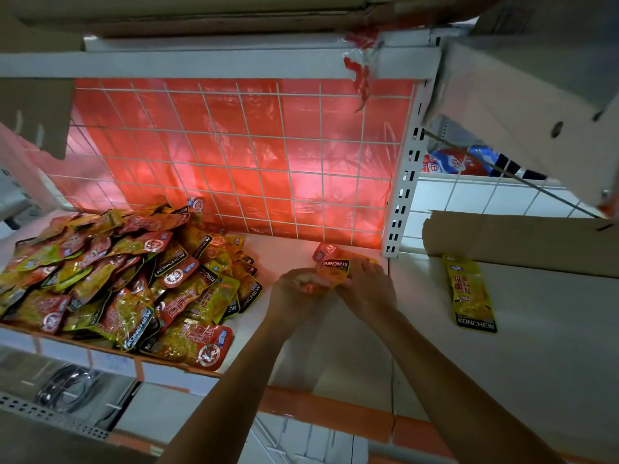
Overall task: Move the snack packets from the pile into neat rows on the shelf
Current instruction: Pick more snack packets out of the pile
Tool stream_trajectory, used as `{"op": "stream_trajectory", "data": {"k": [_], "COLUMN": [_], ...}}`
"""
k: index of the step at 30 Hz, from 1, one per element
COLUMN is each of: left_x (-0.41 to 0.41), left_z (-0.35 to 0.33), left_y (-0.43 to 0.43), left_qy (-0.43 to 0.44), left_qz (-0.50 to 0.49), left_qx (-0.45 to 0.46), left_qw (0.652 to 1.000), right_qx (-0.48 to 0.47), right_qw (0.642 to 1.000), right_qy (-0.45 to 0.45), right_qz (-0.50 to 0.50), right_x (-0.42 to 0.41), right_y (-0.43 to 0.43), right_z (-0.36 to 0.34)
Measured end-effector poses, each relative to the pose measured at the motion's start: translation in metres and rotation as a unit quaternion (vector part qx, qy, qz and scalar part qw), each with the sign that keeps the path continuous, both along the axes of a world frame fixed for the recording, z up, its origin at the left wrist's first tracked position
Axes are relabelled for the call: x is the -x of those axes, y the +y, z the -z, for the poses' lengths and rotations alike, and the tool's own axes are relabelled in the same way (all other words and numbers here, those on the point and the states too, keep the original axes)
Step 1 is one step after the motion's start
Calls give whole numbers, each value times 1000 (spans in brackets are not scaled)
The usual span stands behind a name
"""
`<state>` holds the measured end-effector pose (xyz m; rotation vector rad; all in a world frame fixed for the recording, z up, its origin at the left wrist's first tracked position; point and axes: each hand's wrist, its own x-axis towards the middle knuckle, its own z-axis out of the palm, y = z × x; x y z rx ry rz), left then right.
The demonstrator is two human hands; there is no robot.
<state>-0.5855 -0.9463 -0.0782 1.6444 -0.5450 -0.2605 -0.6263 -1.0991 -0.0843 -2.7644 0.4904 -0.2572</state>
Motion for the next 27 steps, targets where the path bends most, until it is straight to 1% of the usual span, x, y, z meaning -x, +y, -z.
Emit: {"op": "stream_trajectory", "data": {"k": [3, 4, 5, 7, 10, 13, 16, 17, 19, 21, 23, 25, 27], "left_x": [-3, -3, -3, 1, 2, -1, -1, -1, -5, -7, -10, -9, -11], "left_z": [5, 6, 5, -1, -5, -3, -5, -7, -10, -15, -15, -16, -15], "left_y": [3, 4, 4, 3, 2, 4, 6, 6, 7, 9, 12, 11, 7], "left_qy": [8, 22, 44, 72, 59, 39, 69, 94, 152, 216, 262, 297, 315], "left_qz": [18, 29, 35, 32, 1, -64, -143, -157, -176, -188, -189, -192, -207], "left_qx": [-104, -121, -123, -93, -75, -69, -70, -48, 33, 100, 151, 192, 215], "left_qw": [994, 992, 991, 993, 995, 995, 985, 982, 972, 953, 934, 916, 901], "right_qx": [30, 49, 67, 80, 32, 5, 38, 47, 54, 53, 32, -22, -112], "right_qw": [999, 998, 997, 996, 999, 999, 997, 996, 995, 996, 998, 997, 989], "right_qy": [22, 29, 39, 42, 15, 36, 62, 70, 75, 66, 50, 33, 3], "right_qz": [15, 18, 16, 15, 20, 34, 34, 30, 26, 27, 36, 62, 101], "right_x": [-5, -6, -7, -10, -13, -16, -18, -19, -20, -19, -14, -7, 4], "right_y": [0, 1, 1, 1, -1, -3, -4, -3, 1, 5, 7, 5, 1], "right_z": [-1, -3, -3, -2, -2, -3, -6, -8, -13, -19, -22, -24, -27]}}
